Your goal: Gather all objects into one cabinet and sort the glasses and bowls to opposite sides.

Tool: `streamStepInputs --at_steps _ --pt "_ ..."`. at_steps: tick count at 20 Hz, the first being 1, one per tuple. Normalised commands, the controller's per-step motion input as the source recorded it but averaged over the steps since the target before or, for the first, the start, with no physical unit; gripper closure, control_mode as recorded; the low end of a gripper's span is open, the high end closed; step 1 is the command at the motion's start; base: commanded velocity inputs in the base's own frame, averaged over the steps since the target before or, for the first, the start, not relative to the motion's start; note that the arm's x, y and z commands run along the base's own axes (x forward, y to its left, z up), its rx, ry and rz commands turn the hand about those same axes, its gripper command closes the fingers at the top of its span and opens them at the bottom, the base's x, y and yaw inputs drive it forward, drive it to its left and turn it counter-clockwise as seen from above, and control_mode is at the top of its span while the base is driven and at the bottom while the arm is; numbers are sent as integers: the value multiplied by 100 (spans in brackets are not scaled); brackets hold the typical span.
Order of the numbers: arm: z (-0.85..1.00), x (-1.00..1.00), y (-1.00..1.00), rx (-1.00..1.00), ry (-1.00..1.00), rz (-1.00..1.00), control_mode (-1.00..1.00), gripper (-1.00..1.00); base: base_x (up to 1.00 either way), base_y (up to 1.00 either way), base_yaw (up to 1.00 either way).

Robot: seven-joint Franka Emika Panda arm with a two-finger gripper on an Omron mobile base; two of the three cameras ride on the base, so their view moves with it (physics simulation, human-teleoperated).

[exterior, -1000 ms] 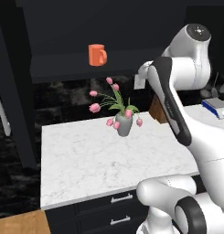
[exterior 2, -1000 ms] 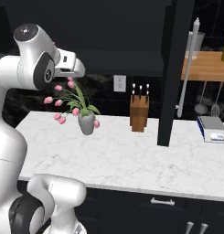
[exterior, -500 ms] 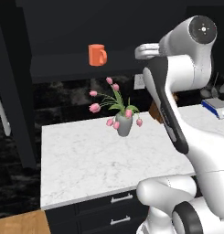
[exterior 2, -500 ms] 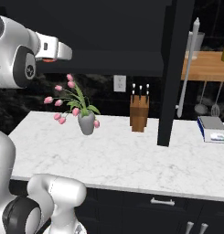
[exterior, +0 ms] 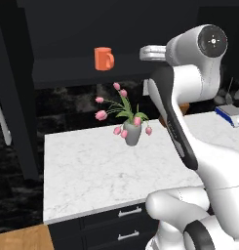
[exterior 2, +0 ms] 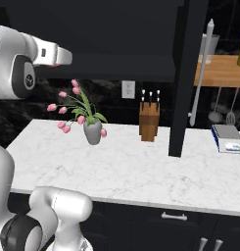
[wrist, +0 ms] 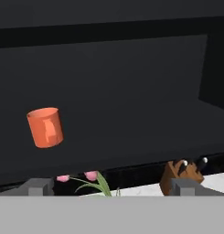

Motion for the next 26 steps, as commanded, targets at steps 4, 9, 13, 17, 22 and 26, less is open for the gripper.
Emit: streamStepInputs --at_steps 4,9,13,17,22,26 --pt "0 1 16 4 0 21 -100 -100 0 0 0" --pt "5 5 20 7 0 35 -100 -100 0 0 0" --pt "2 1 0 1 -2 22 -100 -100 0 0 0" --pt "0 0 0 0 0 2 -100 -100 0 0 0" --pt "0 0 0 0 0 0 -100 -100 0 0 0" --pt "0 0 8 0 0 0 -100 -100 0 0 0"
